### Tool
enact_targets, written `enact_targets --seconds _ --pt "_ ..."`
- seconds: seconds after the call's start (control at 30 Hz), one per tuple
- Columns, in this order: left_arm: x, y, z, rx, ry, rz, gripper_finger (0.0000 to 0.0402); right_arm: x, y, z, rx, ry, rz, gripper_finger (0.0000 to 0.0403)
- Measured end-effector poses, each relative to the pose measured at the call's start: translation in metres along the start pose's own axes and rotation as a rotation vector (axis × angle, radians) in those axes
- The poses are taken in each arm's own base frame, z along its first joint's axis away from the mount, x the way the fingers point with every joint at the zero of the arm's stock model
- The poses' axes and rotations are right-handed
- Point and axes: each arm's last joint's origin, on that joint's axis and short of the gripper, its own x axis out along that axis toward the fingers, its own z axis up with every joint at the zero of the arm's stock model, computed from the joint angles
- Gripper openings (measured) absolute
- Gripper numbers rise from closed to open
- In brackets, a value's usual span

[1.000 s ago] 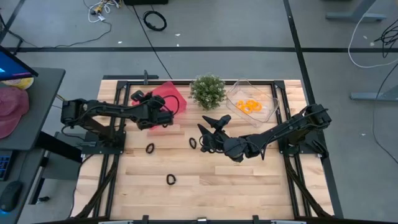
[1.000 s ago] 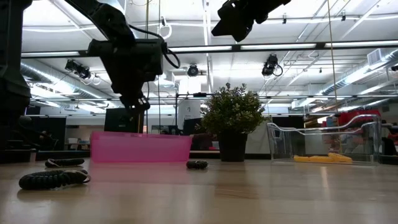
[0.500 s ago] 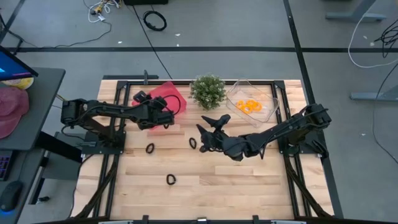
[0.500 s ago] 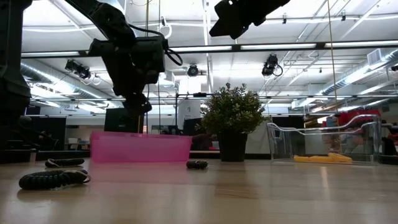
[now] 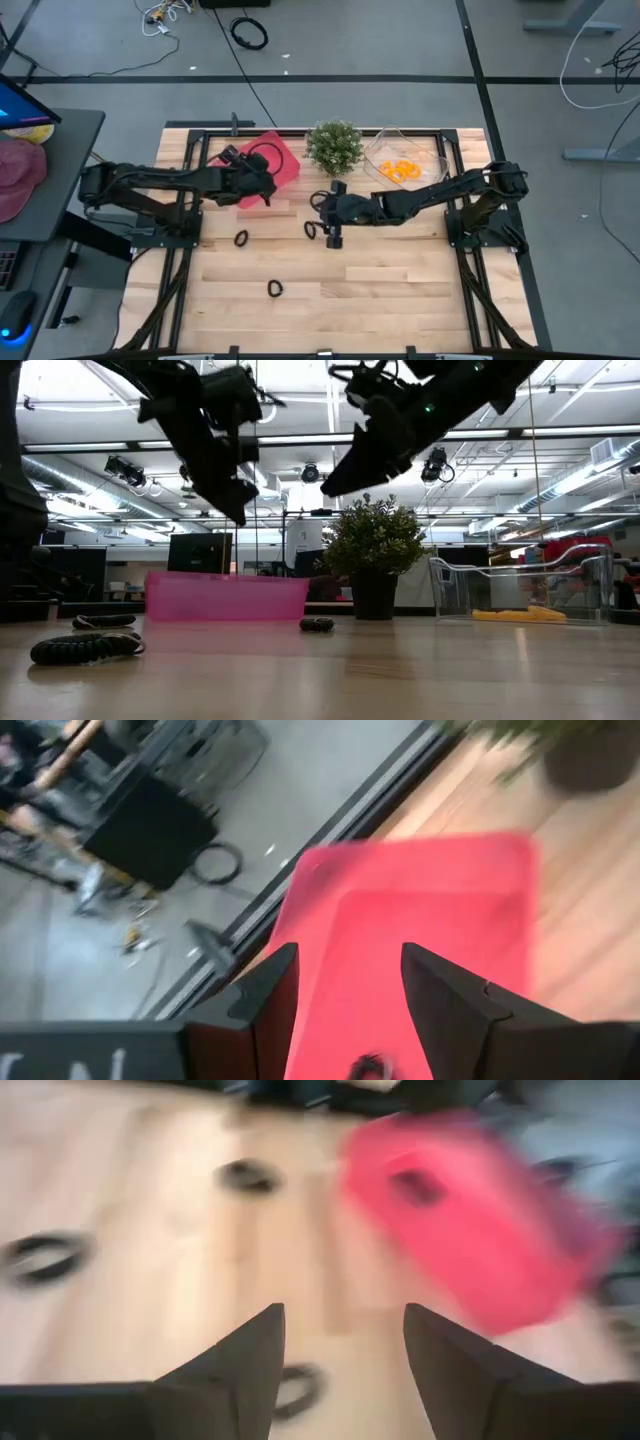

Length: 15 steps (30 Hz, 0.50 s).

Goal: Sort spring keychains
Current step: Put the black spring keychain into the pink bin

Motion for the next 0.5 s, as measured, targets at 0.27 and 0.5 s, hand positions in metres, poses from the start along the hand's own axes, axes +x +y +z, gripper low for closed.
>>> enact_targets --seconds 0.27,0.5 --pt "-0.045 0.015 0.006 -0.086 -0.158 -0.157 0.0181 -0.001 0.005 -0.011 -0.006 0.103 0.187 0.0207" --pt "-0.064 0.019 0.004 -0.120 -0.337 -0.337 0.0181 0.009 0.009 -0.020 -0.003 0.141 0.228 0.0207"
